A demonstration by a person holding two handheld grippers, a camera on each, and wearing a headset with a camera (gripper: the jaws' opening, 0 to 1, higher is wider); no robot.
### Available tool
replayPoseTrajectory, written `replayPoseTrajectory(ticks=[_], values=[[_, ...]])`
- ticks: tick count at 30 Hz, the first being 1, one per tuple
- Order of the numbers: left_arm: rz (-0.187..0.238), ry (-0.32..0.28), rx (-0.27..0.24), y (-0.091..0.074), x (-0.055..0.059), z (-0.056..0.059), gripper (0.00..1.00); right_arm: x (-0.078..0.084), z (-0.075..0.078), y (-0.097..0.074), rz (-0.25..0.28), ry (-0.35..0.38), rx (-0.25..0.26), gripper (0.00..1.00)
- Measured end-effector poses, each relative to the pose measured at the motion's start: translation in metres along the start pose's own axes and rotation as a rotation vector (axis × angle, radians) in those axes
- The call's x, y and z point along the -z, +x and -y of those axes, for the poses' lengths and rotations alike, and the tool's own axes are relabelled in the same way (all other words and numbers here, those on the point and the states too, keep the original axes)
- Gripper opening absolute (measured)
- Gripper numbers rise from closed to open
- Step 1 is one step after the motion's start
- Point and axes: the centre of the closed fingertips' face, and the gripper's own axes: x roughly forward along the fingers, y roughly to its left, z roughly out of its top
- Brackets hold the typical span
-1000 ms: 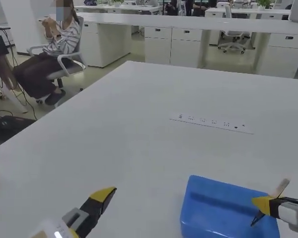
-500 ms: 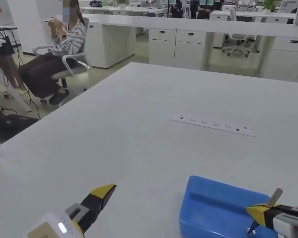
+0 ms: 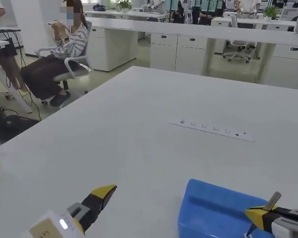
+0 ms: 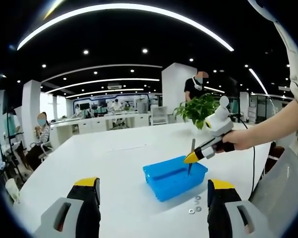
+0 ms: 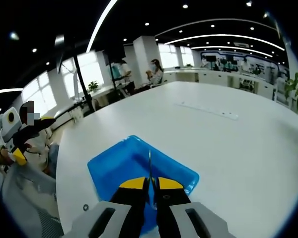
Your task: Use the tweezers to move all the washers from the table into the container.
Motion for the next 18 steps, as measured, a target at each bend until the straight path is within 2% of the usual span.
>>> replayPoseTrajectory(ticks=[11,18], values=[[0.000,-0.015,0.020,0.000,0.000,0.003,0.91,-0.022,-0.025,-0.023,0.095,0.006,-0.031,0.04],[-0.006,-0.017,0.033,0.001,0.001,0.006,0.91,-0.029,-0.049,-0.035,0.142,0.023,-0.076,0.04]])
